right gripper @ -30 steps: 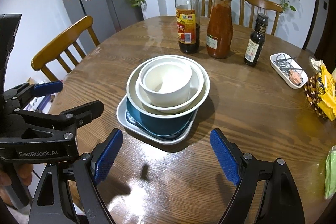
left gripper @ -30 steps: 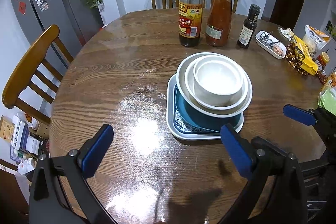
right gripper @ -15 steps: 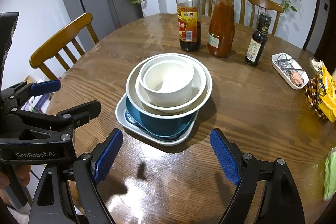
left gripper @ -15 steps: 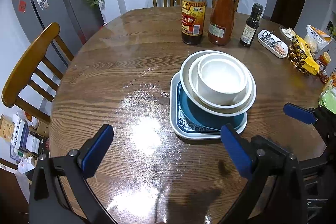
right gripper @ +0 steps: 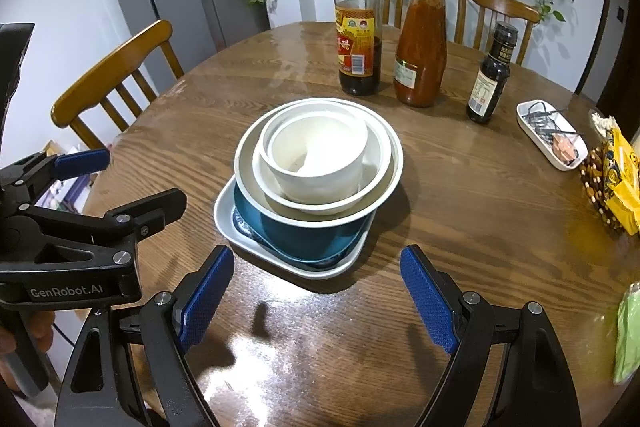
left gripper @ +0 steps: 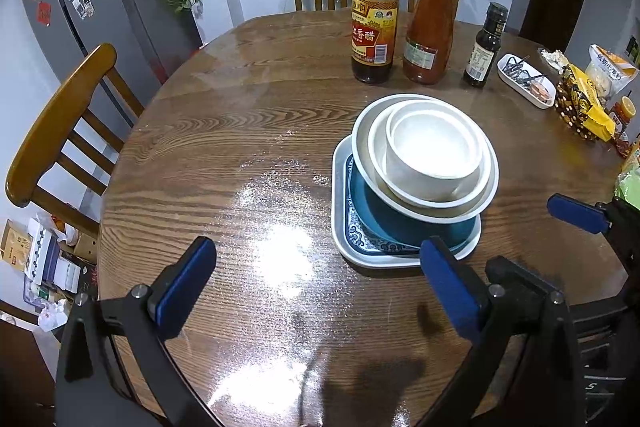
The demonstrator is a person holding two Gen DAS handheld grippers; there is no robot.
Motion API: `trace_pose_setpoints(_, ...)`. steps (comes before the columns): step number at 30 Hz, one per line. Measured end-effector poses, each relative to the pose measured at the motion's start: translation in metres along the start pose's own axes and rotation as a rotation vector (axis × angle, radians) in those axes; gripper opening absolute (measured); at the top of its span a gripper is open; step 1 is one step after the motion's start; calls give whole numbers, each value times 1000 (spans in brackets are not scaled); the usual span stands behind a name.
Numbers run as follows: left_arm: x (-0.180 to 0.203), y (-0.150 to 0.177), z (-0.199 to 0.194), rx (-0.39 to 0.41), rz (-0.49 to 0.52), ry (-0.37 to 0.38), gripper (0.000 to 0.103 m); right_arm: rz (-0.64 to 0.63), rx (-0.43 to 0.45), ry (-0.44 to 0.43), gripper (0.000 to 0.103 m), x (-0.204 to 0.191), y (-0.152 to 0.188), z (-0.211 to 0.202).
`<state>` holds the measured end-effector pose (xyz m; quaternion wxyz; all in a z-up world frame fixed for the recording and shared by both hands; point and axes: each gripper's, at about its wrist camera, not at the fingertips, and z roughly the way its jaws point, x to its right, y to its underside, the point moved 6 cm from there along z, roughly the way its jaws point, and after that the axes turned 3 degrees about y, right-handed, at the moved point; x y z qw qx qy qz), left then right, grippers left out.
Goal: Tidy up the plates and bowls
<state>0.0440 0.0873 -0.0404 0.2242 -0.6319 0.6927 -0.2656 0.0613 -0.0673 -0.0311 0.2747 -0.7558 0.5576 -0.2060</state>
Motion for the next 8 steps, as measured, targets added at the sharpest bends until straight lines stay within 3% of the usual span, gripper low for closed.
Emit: trace_pose_setpoints(8, -3, -2, 2, 1, -2, -10, 102, -16, 0, 9, 86, -2, -3, 2)
